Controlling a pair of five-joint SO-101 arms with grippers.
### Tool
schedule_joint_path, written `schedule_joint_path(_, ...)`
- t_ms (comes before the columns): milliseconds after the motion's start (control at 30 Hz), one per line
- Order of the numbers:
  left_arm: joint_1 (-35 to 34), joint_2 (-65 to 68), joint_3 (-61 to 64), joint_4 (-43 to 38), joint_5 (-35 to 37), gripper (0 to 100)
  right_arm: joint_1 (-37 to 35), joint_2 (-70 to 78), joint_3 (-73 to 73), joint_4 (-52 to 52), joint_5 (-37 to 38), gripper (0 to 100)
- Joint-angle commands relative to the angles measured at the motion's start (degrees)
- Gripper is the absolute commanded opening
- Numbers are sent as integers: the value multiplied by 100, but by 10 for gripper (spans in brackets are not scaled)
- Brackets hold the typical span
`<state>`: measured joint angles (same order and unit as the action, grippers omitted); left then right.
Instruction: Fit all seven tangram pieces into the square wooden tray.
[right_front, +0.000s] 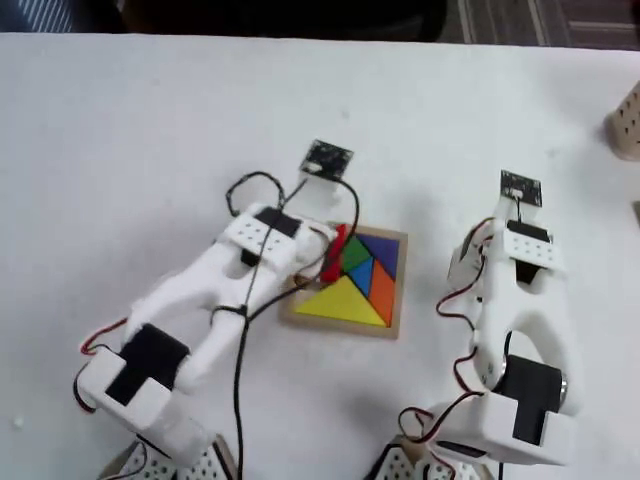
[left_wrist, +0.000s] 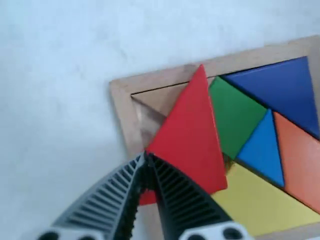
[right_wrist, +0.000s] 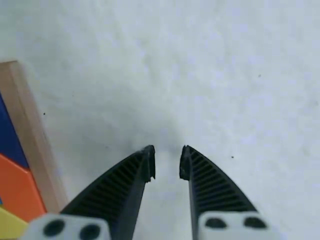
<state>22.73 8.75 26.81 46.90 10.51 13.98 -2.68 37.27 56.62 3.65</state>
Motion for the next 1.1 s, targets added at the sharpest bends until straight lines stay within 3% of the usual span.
schedule_joint_path(0,-321,-13,-79,44,334,23,13,-22,-211,-4,79,91)
schedule_joint_path(267,-303,-66,-79,62,396,23,13,-22,-211,-4,88,91)
schedule_joint_path(467,-444,-1279,202,70,378,23,4,-22,-211,-4,88,91)
schedule_joint_path(600,-699,-1815,853,-791,360,23,4,-22,-211,-4,88,91)
schedule_joint_path(767,-725,-1244,914,-1459,123,23,4,-22,-211,-4,88,91)
schedule_joint_path(900,-769,-171,167,-1319,-9,23,4,-22,-193,-4,88,91)
schedule_joint_path(1067,-796,479,-747,9,-9,23,4,-22,-141,-4,88,91)
